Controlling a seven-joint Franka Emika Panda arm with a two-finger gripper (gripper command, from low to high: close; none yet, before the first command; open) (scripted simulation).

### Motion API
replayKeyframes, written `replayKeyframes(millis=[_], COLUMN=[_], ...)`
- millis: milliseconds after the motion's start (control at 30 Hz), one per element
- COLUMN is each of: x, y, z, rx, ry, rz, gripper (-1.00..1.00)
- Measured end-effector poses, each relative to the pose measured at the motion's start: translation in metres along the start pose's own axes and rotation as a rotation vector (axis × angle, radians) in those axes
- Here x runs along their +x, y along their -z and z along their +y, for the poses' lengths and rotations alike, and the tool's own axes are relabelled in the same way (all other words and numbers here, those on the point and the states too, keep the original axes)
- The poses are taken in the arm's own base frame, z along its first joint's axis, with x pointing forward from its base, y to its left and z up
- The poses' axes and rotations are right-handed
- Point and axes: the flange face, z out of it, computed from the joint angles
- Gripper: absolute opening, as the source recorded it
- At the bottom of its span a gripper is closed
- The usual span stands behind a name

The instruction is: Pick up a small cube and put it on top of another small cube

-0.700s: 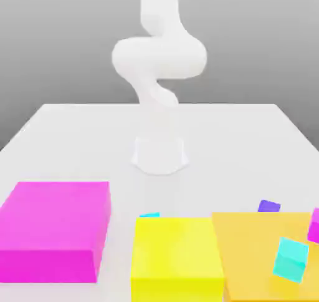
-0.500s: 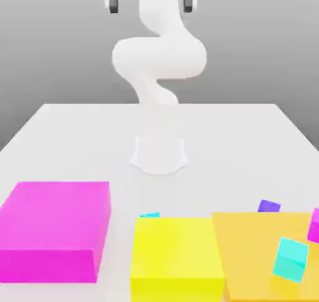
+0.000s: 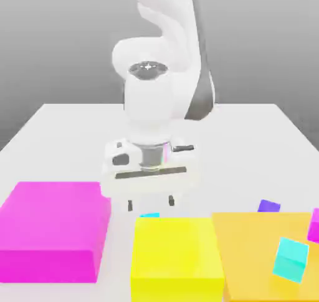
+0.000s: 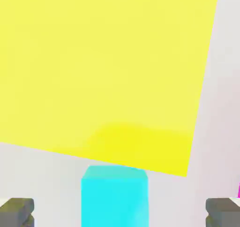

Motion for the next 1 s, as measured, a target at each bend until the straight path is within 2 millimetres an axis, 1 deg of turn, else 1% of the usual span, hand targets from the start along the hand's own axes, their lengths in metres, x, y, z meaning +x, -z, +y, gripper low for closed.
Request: replayKeyframes(millis=[267,300,533,733,933,967,1000], x=[-0.004,-0.005,-0.005,0.000,-0.004,0.001,0.004], y=[-0.047,-0.051,-0.052,-0.021,0.009,0.011,0.014], z=[0.003,0.003,0.003,0.001,0.003,0.007,0.007], rx=[-0.006,-0.007,-0.007,-0.002,-0.007,-0.014,-0.020], ry=[0.000,-0.001,-0.001,0.002,-0.003,-0.038,-0.057], rz=[-0.004,-0.004,-0.005,-0.003,-0.006,-0.018,-0.033], gripper=[0.00,-1.00,-1.00,-1.00,-1.00,-1.00,-1.00])
